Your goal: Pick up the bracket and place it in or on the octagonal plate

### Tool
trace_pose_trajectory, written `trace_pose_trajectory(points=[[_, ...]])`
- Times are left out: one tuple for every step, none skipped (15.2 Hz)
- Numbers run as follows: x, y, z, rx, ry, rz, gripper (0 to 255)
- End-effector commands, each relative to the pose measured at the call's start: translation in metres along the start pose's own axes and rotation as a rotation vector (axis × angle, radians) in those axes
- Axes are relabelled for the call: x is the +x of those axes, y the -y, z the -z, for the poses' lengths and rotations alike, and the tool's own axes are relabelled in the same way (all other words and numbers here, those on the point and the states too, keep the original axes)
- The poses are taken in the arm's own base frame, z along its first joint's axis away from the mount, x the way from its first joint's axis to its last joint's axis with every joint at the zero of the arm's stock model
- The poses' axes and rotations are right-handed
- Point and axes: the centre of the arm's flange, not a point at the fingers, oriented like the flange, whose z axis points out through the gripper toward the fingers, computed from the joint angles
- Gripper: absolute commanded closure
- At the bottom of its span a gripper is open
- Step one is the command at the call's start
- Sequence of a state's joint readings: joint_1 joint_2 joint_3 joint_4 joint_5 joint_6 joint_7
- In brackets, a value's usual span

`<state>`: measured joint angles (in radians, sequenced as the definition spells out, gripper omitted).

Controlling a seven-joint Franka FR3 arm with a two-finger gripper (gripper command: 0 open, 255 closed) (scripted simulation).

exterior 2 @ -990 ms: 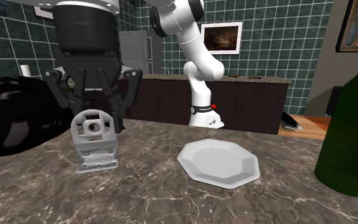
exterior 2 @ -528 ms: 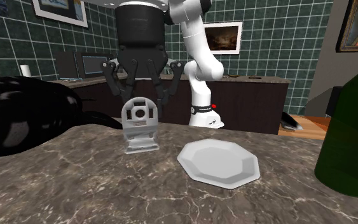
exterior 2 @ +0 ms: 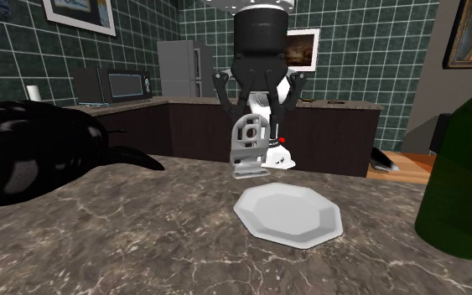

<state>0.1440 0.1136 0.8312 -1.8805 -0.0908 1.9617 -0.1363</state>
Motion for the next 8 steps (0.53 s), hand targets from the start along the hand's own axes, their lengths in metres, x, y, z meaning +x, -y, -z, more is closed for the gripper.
trace_pose_trajectory(points=[[-0.015,0.024,0.002,0.000,0.000,-0.002,255],[-0.021,0.035,0.003,0.000,0.000,-0.002,255],[-0.027,0.047,0.004,0.000,0.000,-0.002,255],[-0.032,0.059,0.006,0.000,0.000,-0.002,255],[-0.038,0.070,0.007,0.000,0.000,-0.002,255],[-0.038,0.070,0.002,0.000,0.000,-0.002,255],[-0.038,0.070,-0.004,0.000,0.000,-0.002,255],[-0.038,0.070,-0.009,0.000,0.000,-0.002,255]])
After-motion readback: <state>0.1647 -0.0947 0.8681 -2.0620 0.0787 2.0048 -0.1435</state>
